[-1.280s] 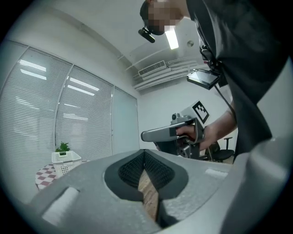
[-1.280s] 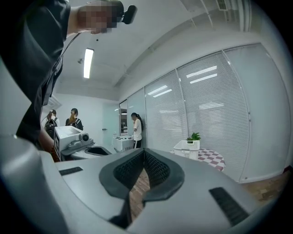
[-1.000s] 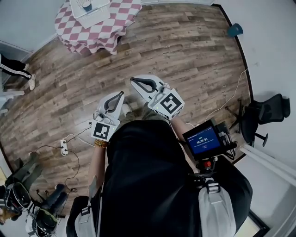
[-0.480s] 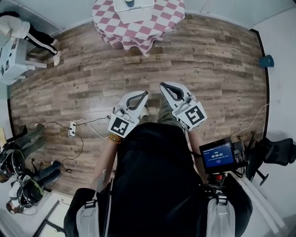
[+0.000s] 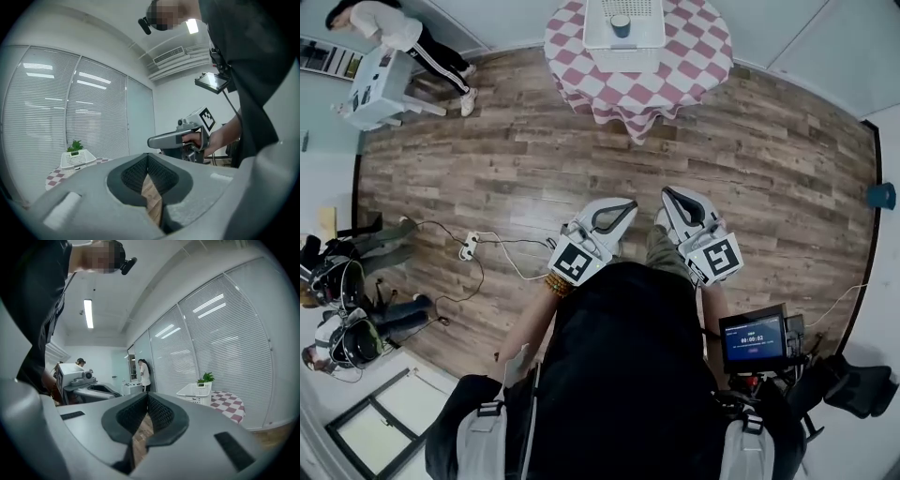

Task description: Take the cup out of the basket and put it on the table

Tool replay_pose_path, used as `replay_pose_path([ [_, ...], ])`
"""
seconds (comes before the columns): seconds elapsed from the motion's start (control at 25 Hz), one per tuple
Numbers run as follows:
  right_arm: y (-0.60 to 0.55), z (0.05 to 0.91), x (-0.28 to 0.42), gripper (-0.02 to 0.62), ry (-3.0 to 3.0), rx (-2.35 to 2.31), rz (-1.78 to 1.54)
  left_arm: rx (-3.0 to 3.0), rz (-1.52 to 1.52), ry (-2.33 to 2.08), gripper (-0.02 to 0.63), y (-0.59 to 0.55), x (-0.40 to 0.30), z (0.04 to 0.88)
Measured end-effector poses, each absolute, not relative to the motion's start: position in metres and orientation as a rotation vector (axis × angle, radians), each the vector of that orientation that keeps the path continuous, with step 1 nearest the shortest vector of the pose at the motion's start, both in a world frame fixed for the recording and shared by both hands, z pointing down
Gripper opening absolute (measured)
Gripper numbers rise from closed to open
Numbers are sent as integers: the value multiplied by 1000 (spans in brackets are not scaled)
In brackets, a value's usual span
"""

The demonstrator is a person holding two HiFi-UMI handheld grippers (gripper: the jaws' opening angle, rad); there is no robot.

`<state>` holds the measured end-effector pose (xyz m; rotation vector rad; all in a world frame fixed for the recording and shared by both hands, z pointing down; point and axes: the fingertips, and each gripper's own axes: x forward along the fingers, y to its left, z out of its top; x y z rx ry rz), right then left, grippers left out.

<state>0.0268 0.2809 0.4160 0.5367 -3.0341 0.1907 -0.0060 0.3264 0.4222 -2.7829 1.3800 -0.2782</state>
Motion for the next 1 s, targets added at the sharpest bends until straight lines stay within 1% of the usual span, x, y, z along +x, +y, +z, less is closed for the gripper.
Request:
replay_pose_path([
  [0.36, 214, 428, 76, 9, -3049, 495, 234, -2804, -334, 1347, 5, 261, 63, 421],
  [0.52, 189, 437, 96, 9, -3038, 496, 235, -2808, -321, 1356, 5, 244, 81, 424],
  [0.72, 172, 443, 106, 9, -3028, 506, 270, -2812, -376, 1413, 5, 230, 76, 438],
  [1.0, 147, 448, 80, 9, -3012, 440, 275, -2815, -323, 1540, 5, 188, 38, 447],
])
